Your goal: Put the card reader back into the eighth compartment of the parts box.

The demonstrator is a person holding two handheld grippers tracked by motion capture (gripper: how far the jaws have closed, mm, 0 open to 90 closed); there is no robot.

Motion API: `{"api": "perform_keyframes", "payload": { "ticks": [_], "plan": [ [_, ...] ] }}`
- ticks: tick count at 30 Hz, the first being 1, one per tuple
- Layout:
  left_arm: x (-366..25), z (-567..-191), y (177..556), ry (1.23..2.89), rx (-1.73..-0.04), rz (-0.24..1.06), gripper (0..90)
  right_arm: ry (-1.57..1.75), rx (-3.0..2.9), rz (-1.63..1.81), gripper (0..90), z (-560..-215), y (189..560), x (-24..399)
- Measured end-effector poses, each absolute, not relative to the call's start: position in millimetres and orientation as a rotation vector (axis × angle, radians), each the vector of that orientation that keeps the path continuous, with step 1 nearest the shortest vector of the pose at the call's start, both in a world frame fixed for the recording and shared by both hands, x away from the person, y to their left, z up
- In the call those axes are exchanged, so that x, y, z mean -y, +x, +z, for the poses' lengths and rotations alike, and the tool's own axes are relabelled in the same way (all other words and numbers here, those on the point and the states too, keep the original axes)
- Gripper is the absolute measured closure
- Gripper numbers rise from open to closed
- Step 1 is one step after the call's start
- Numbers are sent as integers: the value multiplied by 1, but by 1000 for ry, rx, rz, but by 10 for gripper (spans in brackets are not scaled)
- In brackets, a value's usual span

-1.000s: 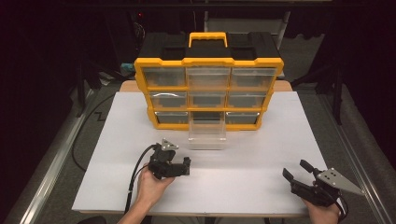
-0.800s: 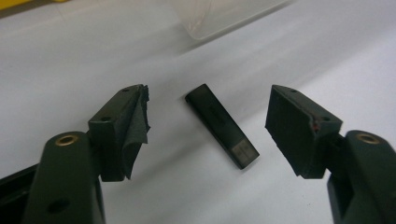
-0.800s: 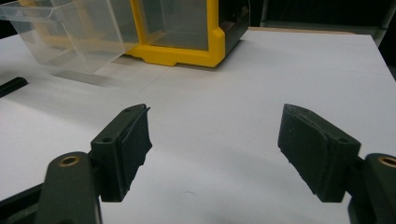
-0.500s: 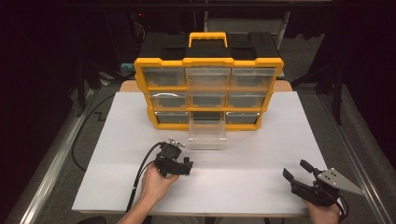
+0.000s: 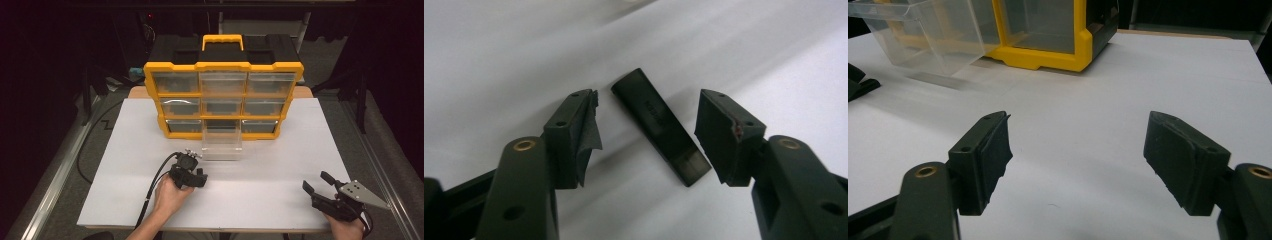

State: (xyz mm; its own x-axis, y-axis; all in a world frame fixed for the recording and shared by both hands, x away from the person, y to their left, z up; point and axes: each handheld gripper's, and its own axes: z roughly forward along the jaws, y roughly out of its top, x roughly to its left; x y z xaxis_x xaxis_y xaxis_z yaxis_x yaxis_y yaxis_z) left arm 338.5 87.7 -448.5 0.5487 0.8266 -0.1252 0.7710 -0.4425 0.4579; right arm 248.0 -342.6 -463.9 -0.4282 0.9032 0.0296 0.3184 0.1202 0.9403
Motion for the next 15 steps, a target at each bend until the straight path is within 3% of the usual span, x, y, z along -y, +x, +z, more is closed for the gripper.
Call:
{"api": "perform_keyframes", "payload": {
  "ticks": [15],
  "plan": [
    [-84,-449,336,2388,-1243,223,602,1166,-1834,1290,271,-464,248,341]
  ]
}}
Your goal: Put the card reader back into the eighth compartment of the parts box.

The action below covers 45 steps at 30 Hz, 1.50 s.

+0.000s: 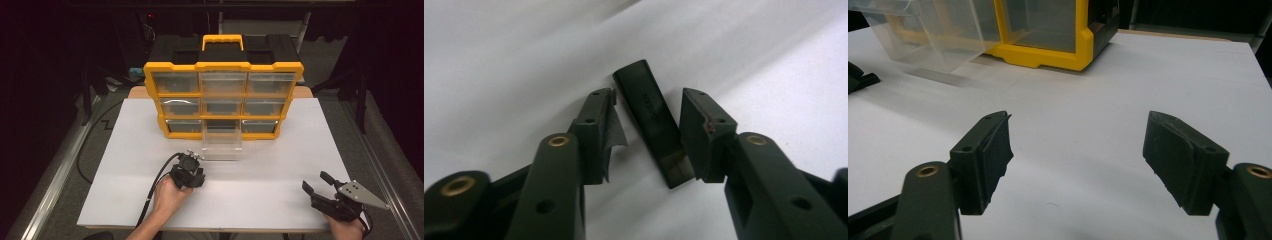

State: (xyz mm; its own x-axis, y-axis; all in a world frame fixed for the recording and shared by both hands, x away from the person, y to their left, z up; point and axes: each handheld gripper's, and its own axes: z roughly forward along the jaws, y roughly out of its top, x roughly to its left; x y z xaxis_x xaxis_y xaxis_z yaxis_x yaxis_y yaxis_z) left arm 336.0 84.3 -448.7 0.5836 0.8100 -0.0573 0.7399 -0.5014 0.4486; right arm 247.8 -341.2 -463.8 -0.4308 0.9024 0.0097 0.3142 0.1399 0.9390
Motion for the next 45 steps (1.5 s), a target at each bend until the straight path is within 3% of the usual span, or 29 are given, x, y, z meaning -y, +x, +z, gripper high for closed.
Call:
{"api": "perform_keyframes", "payload": {
  "ticks": [8,45],
  "plan": [
    [-87,-448,335,2405,-1208,213,724,1171,-1833,1289,271,-464,248,342],
    [-89,-435,325,2394,-980,131,731,1167,-1841,1291,273,-464,248,342]
  ]
}}
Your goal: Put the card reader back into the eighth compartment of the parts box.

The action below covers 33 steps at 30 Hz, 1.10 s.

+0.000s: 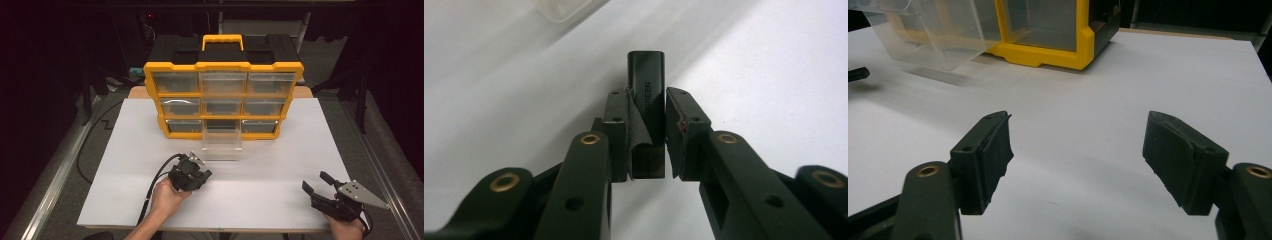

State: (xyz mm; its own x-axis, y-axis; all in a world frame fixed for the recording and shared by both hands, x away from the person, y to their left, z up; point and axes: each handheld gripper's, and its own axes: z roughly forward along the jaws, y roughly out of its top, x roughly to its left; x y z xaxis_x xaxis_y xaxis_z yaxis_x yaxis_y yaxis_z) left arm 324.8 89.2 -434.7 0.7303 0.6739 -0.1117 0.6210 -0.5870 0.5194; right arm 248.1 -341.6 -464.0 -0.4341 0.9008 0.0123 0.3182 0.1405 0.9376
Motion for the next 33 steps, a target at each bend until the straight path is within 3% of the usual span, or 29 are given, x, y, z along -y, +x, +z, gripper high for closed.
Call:
{"api": "perform_keyframes", "payload": {
  "ticks": [33],
  "plan": [
    [-83,-377,333,2248,-853,173,731,1172,-1843,1293,273,-464,249,341]
  ]
}}
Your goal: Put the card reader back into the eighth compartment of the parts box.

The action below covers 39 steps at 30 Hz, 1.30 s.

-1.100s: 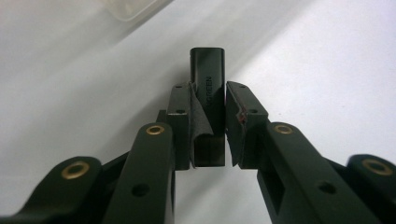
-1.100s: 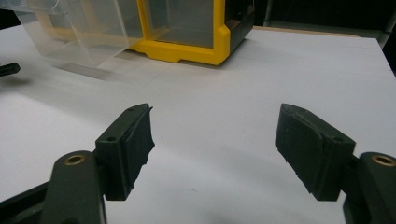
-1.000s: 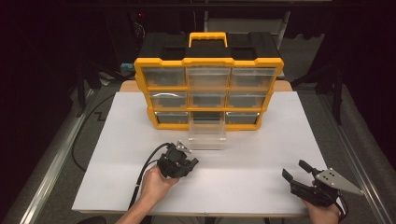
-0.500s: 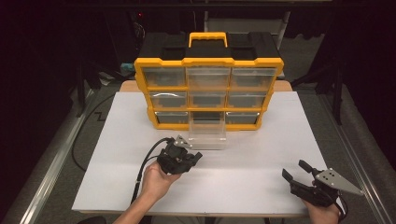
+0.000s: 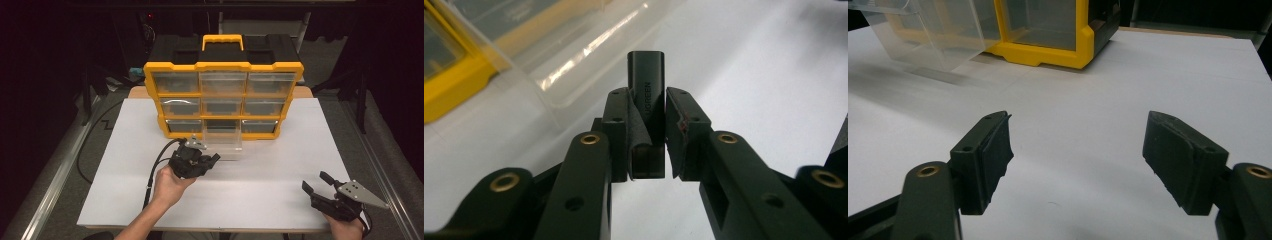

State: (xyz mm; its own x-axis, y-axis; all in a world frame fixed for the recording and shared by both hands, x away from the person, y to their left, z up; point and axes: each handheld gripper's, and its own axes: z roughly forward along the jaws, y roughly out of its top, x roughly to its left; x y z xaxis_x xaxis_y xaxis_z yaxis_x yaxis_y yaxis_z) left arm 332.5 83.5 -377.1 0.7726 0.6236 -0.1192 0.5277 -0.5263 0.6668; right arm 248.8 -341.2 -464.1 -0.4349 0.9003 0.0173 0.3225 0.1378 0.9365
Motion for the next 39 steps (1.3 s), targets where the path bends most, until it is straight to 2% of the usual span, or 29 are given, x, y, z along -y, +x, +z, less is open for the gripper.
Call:
{"api": "perform_keyframes", "payload": {
  "ticks": [15,39],
  "plan": [
    [-70,-359,354,2247,-831,203,731,1170,-1838,1289,273,-464,248,341],
    [-50,-357,392,2283,-876,246,730,1172,-1839,1298,273,-464,248,342]
  ]
}}
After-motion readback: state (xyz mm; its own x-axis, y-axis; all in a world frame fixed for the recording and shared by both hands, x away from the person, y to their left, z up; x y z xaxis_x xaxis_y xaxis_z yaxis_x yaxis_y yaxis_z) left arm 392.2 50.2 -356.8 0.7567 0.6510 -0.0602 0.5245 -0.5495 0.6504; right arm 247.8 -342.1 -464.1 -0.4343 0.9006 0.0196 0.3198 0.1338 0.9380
